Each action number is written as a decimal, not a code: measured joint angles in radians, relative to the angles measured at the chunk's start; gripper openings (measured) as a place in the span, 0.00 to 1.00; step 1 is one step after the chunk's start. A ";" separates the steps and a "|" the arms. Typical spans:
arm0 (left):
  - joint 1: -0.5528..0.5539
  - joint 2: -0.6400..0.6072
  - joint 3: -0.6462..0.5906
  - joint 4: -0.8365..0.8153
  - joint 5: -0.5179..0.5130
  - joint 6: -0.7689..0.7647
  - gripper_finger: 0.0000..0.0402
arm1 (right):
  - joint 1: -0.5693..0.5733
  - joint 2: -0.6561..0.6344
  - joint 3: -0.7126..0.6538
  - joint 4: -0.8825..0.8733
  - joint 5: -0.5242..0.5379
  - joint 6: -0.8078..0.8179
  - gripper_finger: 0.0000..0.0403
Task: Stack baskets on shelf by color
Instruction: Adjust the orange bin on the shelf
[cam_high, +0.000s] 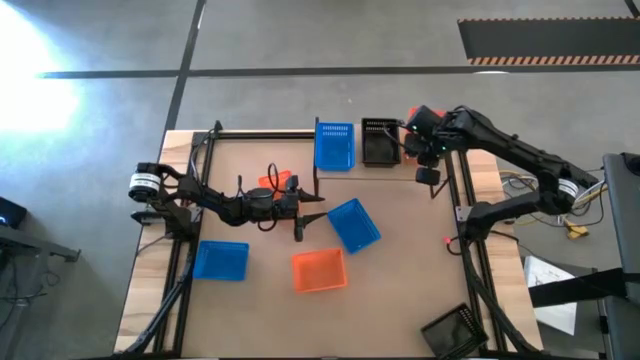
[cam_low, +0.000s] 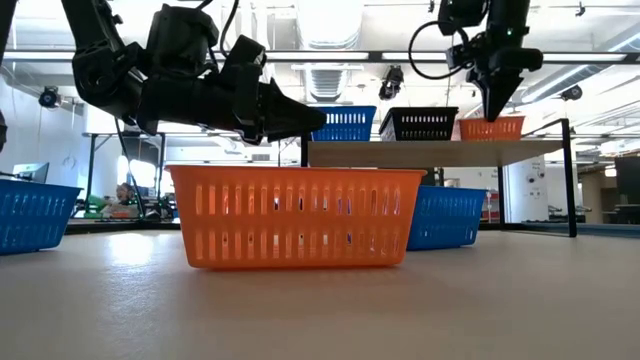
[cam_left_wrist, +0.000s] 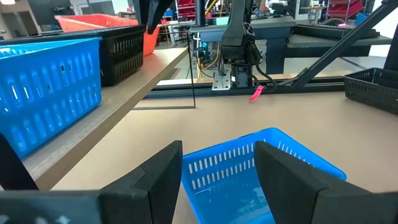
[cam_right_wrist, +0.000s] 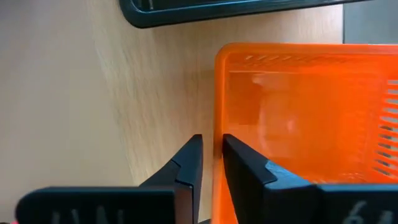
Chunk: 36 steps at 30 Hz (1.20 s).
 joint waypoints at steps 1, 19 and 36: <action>0.000 0.000 0.000 0.000 0.000 0.000 0.46 | 0.000 0.000 0.000 0.000 0.000 0.000 0.13; 0.000 0.000 -0.001 0.000 0.000 0.000 0.46 | -0.016 0.008 0.000 -0.005 -0.001 -0.047 0.12; 0.000 0.000 -0.004 0.001 0.000 0.001 0.46 | 0.001 -0.053 0.000 -0.107 -0.081 -0.035 0.03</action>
